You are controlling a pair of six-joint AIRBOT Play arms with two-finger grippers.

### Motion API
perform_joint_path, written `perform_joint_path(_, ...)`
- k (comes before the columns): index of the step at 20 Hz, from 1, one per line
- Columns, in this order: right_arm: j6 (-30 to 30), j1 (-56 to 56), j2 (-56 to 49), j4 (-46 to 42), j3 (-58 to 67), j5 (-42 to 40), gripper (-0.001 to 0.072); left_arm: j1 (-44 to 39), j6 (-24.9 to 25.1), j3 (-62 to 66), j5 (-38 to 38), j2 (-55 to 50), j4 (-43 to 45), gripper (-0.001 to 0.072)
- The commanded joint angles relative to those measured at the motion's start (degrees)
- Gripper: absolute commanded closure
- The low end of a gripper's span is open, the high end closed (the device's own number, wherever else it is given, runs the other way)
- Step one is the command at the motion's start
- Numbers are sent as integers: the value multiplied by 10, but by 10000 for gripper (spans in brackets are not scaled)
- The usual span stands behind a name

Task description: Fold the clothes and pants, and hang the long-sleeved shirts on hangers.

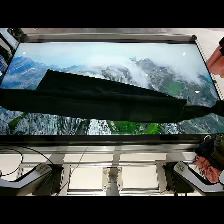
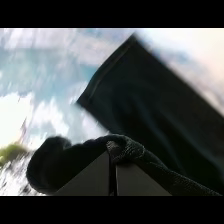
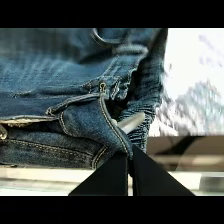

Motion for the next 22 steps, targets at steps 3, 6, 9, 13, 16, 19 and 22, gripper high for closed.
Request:
perform_joint_path(3, 25, 0, -5, -49, -108, -17, 697, -35, -55, 0, -5, -31, 114, 682)
perform_joint_path(6, 41, 0, -13, -72, -119, -14, 697, -68, -86, 0, -13, -45, 213, 682)
perform_joint_path(9, 44, 0, -33, -97, -119, 9, 697, -96, -99, 0, -8, -62, 234, 683)
perform_joint_path(13, 38, 0, -61, -17, -114, 31, 697, -149, -122, 16, 17, -97, 234, 685)
perform_joint_path(16, 62, 0, -87, 79, -87, -53, 698, -209, -176, 90, 45, -140, 234, 684)
perform_joint_path(19, 109, 0, -103, 140, -63, -169, 698, -256, -230, 177, 78, -193, 233, 684)
perform_joint_path(22, 155, 0, -120, 150, -52, -242, 698, -268, -284, 230, 107, -236, 225, 684)
